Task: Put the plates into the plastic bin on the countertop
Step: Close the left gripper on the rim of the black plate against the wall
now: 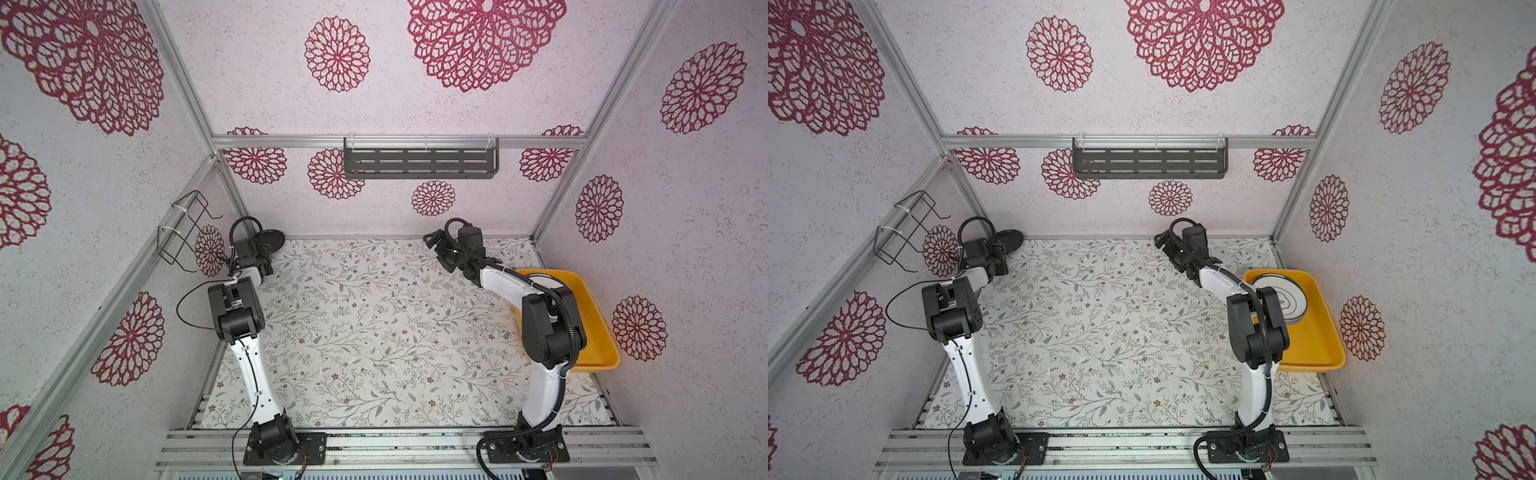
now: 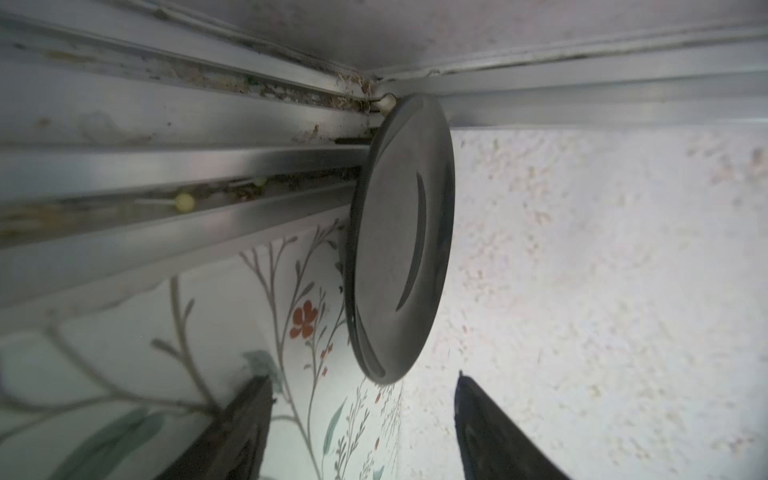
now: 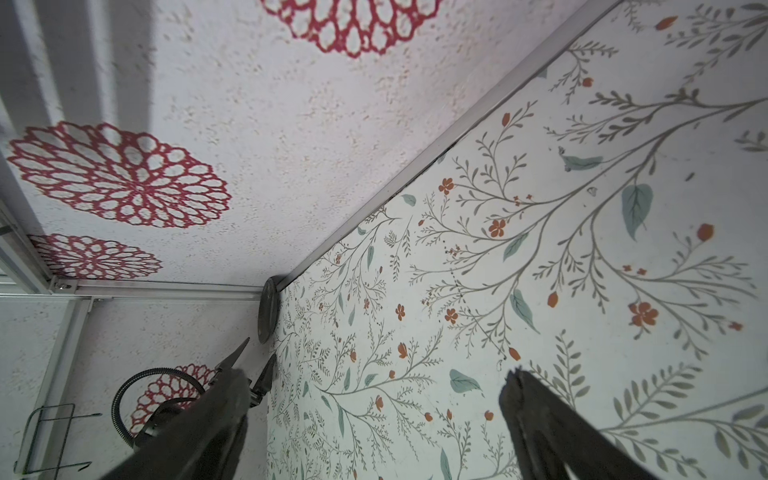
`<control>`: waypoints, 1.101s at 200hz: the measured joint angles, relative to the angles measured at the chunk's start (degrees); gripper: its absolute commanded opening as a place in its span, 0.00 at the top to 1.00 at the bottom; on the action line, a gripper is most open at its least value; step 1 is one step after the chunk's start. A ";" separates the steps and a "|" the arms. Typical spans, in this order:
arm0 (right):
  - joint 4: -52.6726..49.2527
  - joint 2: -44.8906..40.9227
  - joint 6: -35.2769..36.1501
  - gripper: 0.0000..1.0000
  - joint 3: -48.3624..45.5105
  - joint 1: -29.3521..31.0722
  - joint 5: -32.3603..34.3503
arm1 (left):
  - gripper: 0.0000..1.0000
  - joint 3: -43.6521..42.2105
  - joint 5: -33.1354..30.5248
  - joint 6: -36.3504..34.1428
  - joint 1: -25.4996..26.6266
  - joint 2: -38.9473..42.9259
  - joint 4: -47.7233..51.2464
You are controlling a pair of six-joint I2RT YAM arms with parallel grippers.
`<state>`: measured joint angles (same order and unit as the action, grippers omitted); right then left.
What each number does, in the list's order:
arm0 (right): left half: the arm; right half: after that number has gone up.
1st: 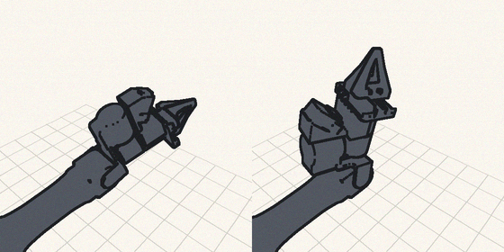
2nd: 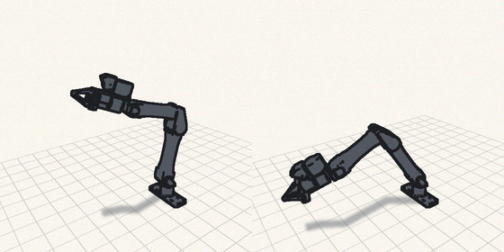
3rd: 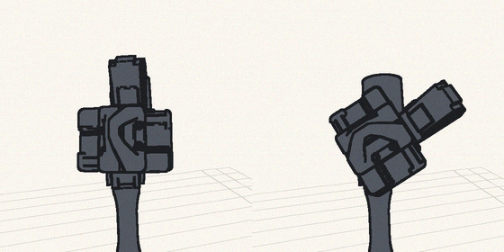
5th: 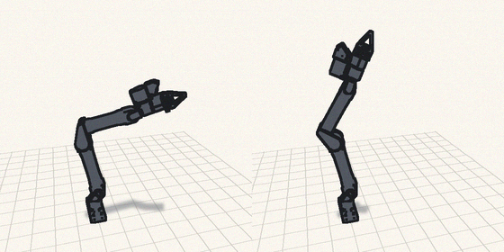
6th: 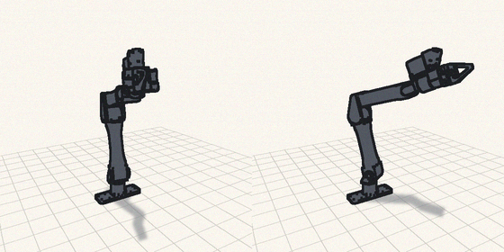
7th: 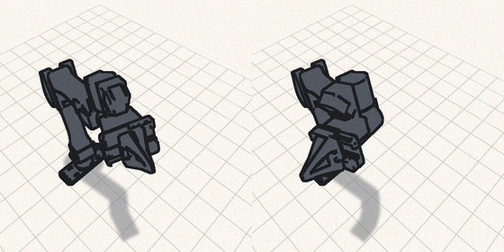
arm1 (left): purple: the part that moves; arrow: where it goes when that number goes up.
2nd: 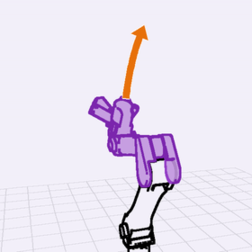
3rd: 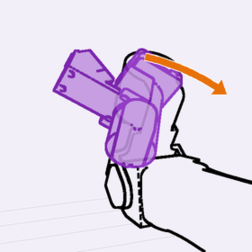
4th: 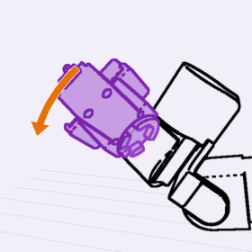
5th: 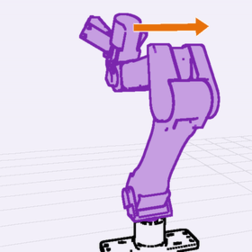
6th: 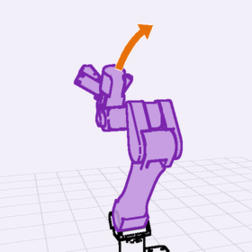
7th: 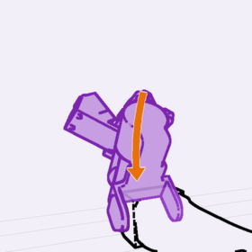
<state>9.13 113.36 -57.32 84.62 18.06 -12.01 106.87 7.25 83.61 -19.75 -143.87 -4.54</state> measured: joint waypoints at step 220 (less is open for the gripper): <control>-3.19 0.63 -1.36 0.01 0.98 0.00 3.41 | 1.00 7.50 1.73 4.55 -0.02 -7.82 -1.05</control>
<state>5.93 113.99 -58.67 85.60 18.06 -8.60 114.37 8.97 88.16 -19.77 -151.70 -5.58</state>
